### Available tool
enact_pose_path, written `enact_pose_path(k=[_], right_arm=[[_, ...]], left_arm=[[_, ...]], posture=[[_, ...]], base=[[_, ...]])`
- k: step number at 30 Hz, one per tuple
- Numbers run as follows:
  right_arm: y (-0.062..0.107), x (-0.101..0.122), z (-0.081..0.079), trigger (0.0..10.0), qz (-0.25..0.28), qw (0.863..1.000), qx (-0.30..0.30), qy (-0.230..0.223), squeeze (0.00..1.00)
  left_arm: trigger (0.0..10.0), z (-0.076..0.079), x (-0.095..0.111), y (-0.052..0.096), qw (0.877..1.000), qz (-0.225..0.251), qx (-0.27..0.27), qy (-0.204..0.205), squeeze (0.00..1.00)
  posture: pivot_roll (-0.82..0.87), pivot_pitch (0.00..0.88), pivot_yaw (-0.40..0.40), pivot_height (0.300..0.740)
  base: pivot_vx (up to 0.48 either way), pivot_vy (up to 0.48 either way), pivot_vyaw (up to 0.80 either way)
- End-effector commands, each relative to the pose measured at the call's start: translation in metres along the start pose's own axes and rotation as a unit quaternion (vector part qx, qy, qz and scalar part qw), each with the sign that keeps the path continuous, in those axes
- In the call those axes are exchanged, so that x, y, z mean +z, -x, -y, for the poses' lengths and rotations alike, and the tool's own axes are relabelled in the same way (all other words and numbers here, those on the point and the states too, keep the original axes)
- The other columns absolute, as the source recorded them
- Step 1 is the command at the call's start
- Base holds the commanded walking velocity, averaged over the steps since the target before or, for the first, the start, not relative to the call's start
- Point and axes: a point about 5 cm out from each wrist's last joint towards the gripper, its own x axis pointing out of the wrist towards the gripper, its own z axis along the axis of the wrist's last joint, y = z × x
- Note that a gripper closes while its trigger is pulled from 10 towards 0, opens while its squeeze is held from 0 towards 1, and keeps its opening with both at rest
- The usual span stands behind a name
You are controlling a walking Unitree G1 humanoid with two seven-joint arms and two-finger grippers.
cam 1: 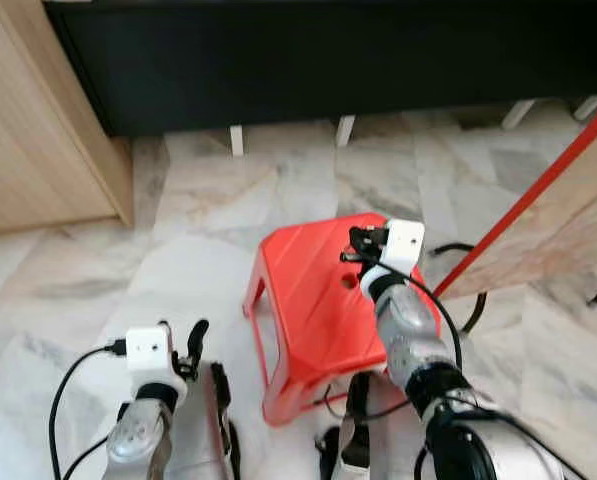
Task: Hang keys on a hook
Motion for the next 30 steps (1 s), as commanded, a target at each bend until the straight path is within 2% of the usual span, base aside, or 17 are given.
enact_pose_path(k=[1, 3, 7, 11, 15, 20, 30], right_arm=[[0.004, 0.001, 0.007, 10.0, 0.011, 1.000, -0.007, 0.004, 0.00], [0.006, 0.003, 0.012, 10.0, 0.023, 1.000, -0.016, 0.005, 0.00], [0.011, 0.003, 0.017, 10.0, 0.028, 0.999, -0.021, 0.012, 0.00], [0.020, 0.002, 0.023, 10.0, 0.048, 0.998, -0.033, 0.003, 0.00], [0.023, -0.001, 0.024, 10.0, 0.046, 0.998, -0.038, 0.002, 0.00], [0.023, -0.001, 0.021, 10.0, 0.045, 0.998, -0.037, -0.002, 0.00], [0.022, 0.001, 0.020, 10.0, 0.048, 0.998, -0.038, -0.006, 0.00]], left_arm=[[10.0, -0.004, -0.018, 0.006, 0.999, -0.033, 0.009, -0.005, 0.00], [10.0, -0.009, -0.031, 0.006, 0.998, -0.057, 0.015, -0.009, 0.00], [10.0, -0.016, -0.043, 0.009, 0.996, -0.081, 0.018, -0.018, 0.00], [10.0, -0.030, -0.067, 0.021, 0.989, -0.141, 0.037, -0.027, 0.00], [10.0, -0.033, -0.080, 0.027, 0.984, -0.170, 0.042, -0.032, 0.00], [10.0, -0.036, -0.082, 0.027, 0.983, -0.174, 0.047, -0.032, 0.00], [10.0, -0.033, -0.070, 0.011, 0.989, -0.139, 0.042, -0.030, 0.00]], posture=[[0.14, 0.108, -0.137, 0.567], [0.13, 0.087, -0.133, 0.567], [0.12, 0.073, -0.127, 0.567], [0.11, 0.044, -0.108, 0.567], [0.11, 0.028, -0.102, 0.586], [0.12, 0.021, -0.100, 0.611], [0.13, 0.011, -0.097, 0.676]], base=[[0.000, 0.000, 0.00], [0.000, 0.000, 0.00], [0.000, 0.000, 0.00], [0.000, 0.000, 0.00], [0.000, 0.000, 0.00], [0.000, 0.000, 0.00], [0.000, 0.000, 0.00]])
